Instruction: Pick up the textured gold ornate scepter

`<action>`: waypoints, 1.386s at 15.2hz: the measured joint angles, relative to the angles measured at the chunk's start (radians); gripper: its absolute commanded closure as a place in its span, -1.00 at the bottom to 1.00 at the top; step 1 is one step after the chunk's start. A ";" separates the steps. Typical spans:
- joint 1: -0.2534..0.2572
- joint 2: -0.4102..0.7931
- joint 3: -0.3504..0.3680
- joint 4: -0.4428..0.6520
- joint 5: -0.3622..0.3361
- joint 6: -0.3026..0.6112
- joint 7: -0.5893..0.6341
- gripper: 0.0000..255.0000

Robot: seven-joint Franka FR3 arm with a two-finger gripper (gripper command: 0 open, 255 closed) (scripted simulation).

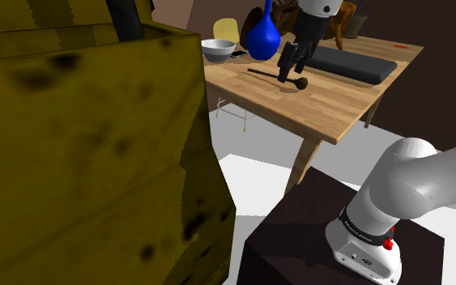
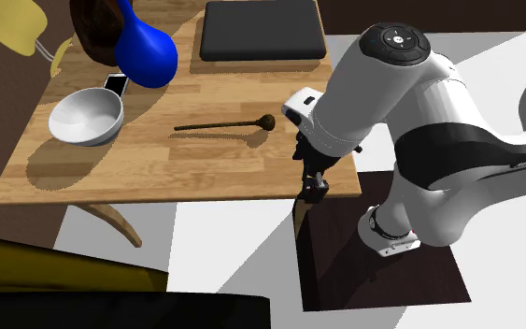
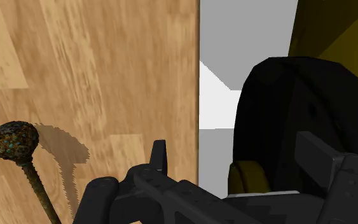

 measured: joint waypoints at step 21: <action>-0.091 0.690 -0.286 0.502 -0.029 -0.016 -0.343 -1.00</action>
